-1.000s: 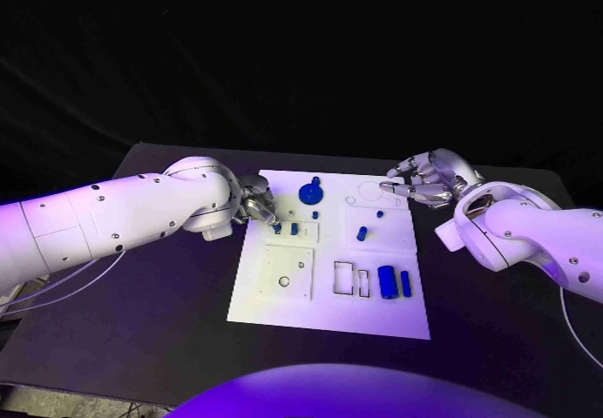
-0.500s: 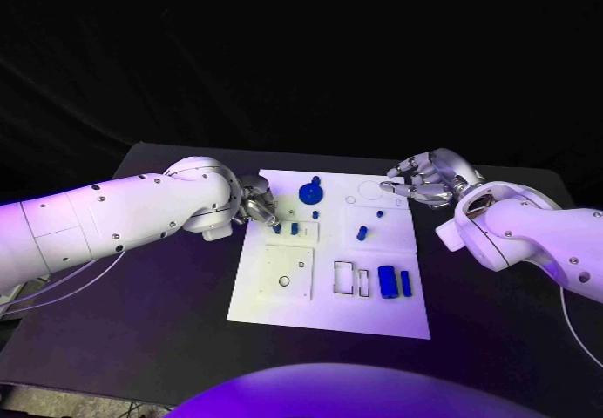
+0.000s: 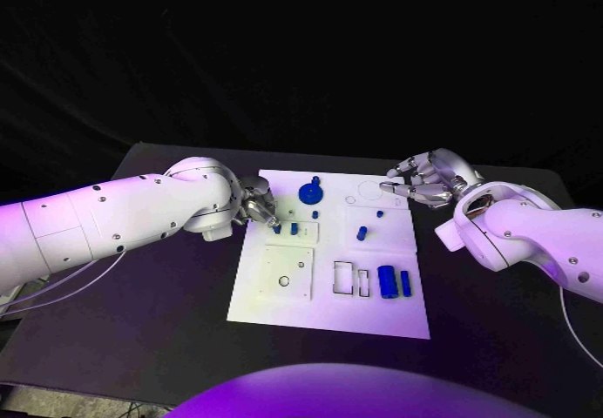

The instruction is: Assemble the parts on the task board

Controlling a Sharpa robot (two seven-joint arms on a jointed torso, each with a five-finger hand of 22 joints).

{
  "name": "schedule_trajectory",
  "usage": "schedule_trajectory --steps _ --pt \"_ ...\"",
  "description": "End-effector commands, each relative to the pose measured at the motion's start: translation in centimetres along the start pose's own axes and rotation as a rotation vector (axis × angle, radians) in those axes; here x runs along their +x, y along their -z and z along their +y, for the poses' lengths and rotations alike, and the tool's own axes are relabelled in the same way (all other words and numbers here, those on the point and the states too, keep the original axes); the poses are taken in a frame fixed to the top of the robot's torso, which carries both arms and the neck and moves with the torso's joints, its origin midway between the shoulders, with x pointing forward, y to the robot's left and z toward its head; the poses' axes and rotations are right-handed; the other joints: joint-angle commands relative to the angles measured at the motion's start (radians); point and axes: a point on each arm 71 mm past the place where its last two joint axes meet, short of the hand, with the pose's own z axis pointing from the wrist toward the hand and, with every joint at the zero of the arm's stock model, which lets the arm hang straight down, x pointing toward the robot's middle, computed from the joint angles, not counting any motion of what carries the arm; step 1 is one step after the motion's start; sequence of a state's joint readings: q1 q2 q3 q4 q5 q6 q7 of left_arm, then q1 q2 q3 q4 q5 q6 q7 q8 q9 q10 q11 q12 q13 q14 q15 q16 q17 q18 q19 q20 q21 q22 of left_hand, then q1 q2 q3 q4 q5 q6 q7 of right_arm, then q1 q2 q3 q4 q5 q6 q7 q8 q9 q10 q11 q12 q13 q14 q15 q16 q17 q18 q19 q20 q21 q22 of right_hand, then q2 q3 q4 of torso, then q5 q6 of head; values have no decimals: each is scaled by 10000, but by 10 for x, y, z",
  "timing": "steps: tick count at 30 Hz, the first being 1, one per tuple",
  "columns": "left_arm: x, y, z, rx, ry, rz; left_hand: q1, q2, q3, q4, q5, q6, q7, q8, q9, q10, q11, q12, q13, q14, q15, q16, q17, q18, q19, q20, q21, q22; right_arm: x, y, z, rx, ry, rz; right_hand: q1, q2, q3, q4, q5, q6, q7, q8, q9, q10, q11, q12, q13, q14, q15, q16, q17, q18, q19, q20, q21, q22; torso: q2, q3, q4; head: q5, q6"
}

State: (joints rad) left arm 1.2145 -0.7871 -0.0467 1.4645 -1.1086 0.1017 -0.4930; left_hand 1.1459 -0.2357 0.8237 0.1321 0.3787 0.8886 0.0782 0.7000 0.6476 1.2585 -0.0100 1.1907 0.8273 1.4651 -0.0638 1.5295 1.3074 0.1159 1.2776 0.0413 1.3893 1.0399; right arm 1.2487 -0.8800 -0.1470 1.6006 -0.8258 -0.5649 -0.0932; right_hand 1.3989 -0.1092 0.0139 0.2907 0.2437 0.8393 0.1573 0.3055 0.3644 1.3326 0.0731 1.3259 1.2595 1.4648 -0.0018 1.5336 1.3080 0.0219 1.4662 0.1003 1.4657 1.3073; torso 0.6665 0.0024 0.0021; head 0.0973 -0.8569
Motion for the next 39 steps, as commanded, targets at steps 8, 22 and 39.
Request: schedule_trajectory --steps 8,22,39 --pt "3 0 -2 31 -177 288 81 0 1438 -1468 22 178 -111 29 17 50 -23 3 -8 769 -83 48 1464 -111 56 -12 40 14 1 0 0 -77 98 142 -100 26 -45 -14 41 60 -31 52 -10 5 -18 11 10 774 5 -65 1341 78 422 41 -48 1913 0 2 0 -3 -29" --pt "3 0 -3 54 -234 334 79 -3 1438 -1470 24 182 -114 20 16 46 -25 -13 -29 768 -86 46 1460 -114 66 -15 45 30 1 0 0 -71 98 135 -100 26 -45 -14 41 60 -31 52 -10 5 -18 11 10 774 5 -65 1341 78 422 41 -48 1913 6 3 -2 -9 -62" --pt "5 -2 -5 98 -223 460 -93 58 1268 -1295 -80 130 -96 -116 -11 93 -7 -57 -41 769 -70 45 1460 -125 75 -9 34 47 1 0 0 -73 99 128 -100 26 -45 -14 41 60 -31 52 -10 5 -18 11 10 774 5 -65 1341 78 422 41 -48 1913 5 5 -4 -29 -119"
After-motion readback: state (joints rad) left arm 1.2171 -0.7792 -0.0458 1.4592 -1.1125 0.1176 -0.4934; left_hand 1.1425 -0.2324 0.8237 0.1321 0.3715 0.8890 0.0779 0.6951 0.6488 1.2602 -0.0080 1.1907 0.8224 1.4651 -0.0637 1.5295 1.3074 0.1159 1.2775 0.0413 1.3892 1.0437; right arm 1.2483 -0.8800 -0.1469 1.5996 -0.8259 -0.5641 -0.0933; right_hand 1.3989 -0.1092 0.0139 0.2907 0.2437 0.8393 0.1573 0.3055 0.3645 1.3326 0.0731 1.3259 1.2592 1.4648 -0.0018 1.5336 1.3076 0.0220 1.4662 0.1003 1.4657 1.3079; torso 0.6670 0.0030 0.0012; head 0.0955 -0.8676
